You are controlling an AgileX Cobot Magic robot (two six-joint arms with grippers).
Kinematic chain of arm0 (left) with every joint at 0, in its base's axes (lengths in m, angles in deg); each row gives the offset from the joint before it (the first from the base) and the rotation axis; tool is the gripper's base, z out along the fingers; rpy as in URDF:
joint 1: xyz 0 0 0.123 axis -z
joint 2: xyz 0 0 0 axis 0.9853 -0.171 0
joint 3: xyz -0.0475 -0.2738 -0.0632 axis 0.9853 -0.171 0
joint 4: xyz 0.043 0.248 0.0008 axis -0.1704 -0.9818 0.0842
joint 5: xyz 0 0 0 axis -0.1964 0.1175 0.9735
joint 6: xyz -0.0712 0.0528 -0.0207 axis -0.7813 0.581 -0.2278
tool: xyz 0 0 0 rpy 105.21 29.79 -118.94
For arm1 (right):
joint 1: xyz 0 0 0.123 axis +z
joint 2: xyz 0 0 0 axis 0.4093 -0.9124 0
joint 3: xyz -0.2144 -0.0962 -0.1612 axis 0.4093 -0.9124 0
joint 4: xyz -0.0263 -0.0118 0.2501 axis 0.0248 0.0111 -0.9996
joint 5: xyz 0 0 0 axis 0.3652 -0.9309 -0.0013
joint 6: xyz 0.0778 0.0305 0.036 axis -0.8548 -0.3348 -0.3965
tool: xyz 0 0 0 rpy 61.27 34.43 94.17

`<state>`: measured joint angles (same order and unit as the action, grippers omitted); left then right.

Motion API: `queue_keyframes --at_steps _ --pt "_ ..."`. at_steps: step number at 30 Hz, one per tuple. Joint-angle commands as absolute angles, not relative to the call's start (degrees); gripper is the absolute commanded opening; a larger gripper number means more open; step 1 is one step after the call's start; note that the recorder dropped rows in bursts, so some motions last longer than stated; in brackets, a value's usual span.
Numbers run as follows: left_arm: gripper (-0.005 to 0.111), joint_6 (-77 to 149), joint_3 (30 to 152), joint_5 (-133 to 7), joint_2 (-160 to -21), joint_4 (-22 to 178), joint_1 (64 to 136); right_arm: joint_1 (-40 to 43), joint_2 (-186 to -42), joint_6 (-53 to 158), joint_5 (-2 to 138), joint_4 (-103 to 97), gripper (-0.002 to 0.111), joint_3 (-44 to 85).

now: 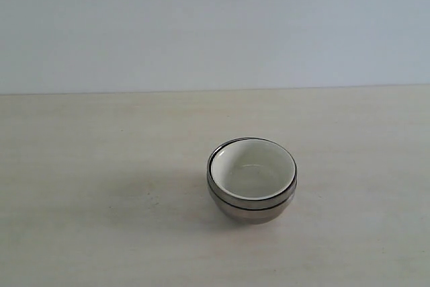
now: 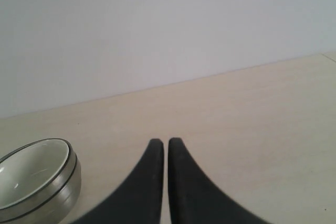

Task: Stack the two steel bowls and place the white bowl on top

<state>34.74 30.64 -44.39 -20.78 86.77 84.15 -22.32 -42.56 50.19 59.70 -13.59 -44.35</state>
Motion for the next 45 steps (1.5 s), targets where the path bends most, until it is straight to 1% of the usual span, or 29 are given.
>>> queue_keyframes --at_steps 1,19,26,42,45 --pt "0.032 34.90 30.42 -44.77 -20.59 86.83 83.99 -22.43 -42.24 50.30 59.81 -13.29 0.000 -44.32" --pt "0.032 34.90 30.42 -44.77 -20.59 86.83 83.99 -22.33 -42.24 50.30 59.80 -13.29 0.000 -44.32" --pt "0.032 34.90 30.42 -44.77 -20.59 86.83 83.99 -22.33 -42.24 50.30 59.80 1.75 0.000 -44.32" --pt "0.032 34.90 30.42 -44.77 -20.59 86.83 83.99 -22.33 -42.24 50.30 59.70 1.74 0.000 -44.32" --pt "0.032 34.90 30.42 -44.77 -20.59 86.83 83.99 -22.33 -42.24 50.30 56.84 1.74 0.000 -44.32"
